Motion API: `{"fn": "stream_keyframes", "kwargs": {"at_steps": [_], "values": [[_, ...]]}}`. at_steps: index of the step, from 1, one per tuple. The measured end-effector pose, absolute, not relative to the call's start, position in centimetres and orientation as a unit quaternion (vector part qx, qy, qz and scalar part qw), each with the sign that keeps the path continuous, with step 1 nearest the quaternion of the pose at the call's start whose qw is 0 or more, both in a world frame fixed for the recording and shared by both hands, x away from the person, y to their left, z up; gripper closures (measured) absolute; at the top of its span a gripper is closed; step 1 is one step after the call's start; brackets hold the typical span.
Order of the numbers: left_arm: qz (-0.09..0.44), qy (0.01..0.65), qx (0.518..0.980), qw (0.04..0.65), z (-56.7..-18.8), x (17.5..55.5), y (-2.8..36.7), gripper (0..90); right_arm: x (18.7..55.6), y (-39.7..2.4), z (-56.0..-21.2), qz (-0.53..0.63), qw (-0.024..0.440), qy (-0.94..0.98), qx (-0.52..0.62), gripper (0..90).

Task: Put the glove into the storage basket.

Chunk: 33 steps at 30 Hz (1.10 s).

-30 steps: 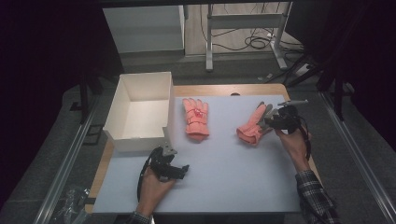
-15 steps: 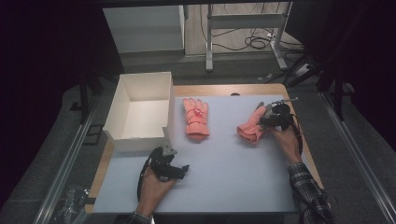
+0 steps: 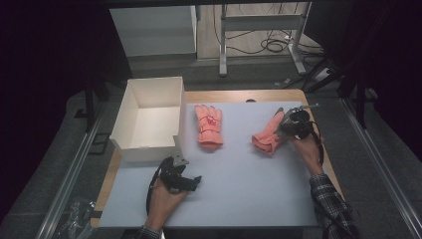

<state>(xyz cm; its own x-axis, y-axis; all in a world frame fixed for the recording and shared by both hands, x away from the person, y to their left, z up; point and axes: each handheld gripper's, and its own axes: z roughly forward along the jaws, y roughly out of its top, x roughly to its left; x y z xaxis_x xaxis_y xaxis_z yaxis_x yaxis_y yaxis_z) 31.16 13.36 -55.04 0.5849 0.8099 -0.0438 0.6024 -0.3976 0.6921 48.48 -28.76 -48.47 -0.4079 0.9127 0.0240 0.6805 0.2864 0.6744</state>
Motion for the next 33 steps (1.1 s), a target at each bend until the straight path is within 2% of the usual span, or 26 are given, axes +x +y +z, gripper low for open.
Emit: {"fn": "stream_keyframes", "kwargs": {"at_steps": [5,18,33], "values": [[0.152,0.429,0.822,0.342,-55.0,31.2,13.4,2.6,47.9,-29.0,-47.3,0.323,0.179,0.785,0.497,86.1],[0.152,0.429,0.822,0.342,-55.0,31.2,13.4,2.5,46.1,-29.3,-45.3,0.355,0.156,0.795,0.467,87.4],[0.152,0.429,0.822,0.341,-55.0,31.2,13.4,2.6,43.2,-28.4,-43.2,0.402,0.104,0.807,0.421,87.4]]}}
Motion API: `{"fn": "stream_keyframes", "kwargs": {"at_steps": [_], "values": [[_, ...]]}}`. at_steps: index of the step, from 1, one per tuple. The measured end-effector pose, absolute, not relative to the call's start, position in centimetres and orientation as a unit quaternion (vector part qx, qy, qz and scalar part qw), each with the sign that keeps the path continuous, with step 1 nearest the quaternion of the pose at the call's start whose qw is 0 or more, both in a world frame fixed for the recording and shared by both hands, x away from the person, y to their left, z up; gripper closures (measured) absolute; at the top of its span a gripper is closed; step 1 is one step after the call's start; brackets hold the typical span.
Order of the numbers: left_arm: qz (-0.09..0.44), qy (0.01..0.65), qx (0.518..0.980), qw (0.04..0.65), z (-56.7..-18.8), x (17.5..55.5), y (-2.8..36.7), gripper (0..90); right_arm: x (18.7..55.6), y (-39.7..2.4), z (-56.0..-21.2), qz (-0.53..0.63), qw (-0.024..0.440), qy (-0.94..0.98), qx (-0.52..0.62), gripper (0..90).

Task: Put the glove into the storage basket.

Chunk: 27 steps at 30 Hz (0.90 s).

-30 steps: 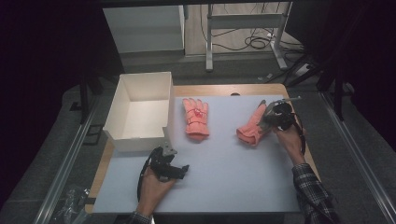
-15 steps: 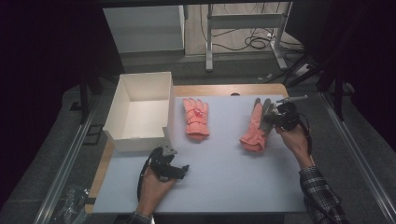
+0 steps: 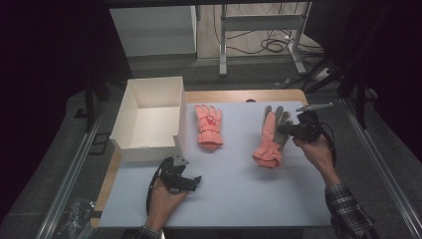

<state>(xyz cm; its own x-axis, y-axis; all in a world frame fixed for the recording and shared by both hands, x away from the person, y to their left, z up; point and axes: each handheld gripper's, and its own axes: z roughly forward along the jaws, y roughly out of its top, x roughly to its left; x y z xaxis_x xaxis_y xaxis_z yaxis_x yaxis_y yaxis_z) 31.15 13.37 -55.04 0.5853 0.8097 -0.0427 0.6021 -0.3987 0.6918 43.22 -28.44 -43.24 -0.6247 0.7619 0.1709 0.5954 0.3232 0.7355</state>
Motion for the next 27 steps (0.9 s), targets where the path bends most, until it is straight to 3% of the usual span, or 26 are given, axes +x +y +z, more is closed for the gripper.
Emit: {"fn": "stream_keyframes", "kwargs": {"at_steps": [17,27], "values": [[0.152,0.43,0.822,0.341,-55.0,31.1,13.4,2.6,38.6,-23.8,-44.8,0.411,0.023,0.848,0.333,87.4],[0.152,0.429,0.822,0.341,-55.0,31.1,13.4,2.6,38.2,-21.7,-47.3,0.387,0.002,0.87,0.306,87.4]]}}
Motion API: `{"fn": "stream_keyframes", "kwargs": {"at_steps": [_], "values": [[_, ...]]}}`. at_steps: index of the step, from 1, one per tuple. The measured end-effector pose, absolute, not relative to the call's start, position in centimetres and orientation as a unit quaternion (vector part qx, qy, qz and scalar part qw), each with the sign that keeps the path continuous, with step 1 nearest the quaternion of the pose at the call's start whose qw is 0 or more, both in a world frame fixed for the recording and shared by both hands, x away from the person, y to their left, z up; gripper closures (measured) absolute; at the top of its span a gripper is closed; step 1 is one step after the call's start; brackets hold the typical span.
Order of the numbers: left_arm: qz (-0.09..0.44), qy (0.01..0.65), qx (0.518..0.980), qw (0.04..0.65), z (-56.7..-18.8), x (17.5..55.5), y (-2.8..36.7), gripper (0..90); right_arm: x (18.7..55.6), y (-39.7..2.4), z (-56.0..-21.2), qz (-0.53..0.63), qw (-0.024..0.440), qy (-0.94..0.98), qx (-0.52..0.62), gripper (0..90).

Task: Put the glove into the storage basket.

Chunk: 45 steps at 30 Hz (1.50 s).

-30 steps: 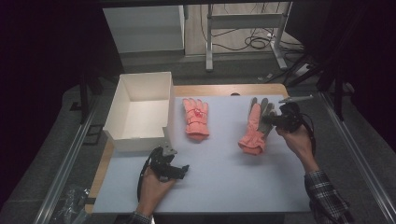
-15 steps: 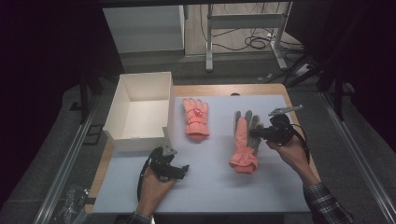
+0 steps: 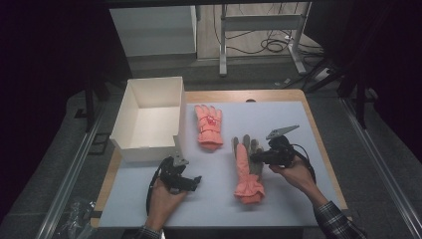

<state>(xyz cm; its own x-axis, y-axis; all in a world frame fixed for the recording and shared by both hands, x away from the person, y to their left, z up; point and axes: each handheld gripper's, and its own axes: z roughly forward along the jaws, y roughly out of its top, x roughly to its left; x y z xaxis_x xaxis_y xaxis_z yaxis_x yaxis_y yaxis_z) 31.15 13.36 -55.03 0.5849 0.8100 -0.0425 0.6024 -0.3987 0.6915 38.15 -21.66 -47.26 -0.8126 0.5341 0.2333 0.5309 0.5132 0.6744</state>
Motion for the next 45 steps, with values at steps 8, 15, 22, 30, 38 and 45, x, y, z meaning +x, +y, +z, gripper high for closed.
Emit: {"fn": "stream_keyframes", "kwargs": {"at_steps": [8,15,22,30,38,45], "values": [[0.152,0.429,0.822,0.341,-55.0,31.1,13.4,2.6,38.9,-21.0,-49.2,0.367,0.012,0.881,0.299,84.0],[0.152,0.429,0.822,0.341,-55.0,31.1,13.4,2.6,39.2,-21.1,-48.7,0.373,0.034,0.877,0.3,74.6],[0.152,0.429,0.822,0.341,-55.0,31.1,13.4,2.6,39.6,-21.0,-47.8,0.385,0.05,0.871,0.302,65.5],[0.152,0.429,0.822,0.341,-55.0,31.1,13.4,2.6,40.5,-19.3,-46.7,0.386,0.072,0.873,0.29,56.0],[0.152,0.428,0.823,0.341,-55.0,31.2,13.4,2.6,42.0,-17.1,-46.0,0.381,0.086,0.872,0.295,47.7],[0.153,0.428,0.823,0.341,-55.0,31.2,13.4,2.6,43.5,-15.1,-46.1,0.377,0.098,0.87,0.302,44.6]]}}
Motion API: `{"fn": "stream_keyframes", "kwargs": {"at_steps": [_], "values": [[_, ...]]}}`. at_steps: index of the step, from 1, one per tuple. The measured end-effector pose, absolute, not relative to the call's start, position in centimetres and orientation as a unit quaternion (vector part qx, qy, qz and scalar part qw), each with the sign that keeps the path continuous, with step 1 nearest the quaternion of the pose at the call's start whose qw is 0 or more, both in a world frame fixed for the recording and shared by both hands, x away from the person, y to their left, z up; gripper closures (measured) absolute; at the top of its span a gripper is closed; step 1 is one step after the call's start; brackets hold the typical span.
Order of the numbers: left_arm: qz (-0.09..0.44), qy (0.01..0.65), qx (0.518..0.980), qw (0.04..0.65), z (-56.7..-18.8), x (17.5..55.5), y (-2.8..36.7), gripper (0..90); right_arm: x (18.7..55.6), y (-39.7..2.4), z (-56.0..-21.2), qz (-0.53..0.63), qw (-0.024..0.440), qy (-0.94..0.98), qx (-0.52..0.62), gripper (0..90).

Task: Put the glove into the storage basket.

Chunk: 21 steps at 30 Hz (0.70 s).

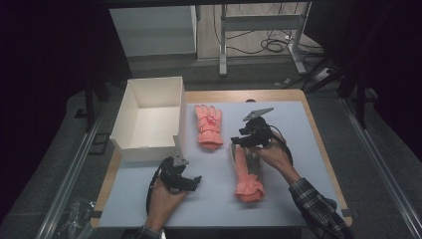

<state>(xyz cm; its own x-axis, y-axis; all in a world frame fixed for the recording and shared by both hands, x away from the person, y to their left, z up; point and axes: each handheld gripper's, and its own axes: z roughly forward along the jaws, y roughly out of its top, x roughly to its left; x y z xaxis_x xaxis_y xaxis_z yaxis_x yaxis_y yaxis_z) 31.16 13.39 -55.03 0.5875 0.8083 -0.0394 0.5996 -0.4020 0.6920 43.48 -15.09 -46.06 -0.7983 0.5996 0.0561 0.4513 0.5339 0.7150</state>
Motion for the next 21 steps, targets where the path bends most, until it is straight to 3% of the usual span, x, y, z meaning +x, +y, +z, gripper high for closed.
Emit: {"fn": "stream_keyframes", "kwargs": {"at_steps": [13,21], "values": [[0.154,0.427,0.823,0.341,-55.1,31.2,13.4,2.6,46.1,-12.1,-46.3,0.373,0.098,0.868,0.313,44.6],[0.153,0.427,0.823,0.341,-55.0,31.2,13.4,2.6,47.7,-10.5,-46.7,0.378,0.097,0.865,0.315,53.9]]}}
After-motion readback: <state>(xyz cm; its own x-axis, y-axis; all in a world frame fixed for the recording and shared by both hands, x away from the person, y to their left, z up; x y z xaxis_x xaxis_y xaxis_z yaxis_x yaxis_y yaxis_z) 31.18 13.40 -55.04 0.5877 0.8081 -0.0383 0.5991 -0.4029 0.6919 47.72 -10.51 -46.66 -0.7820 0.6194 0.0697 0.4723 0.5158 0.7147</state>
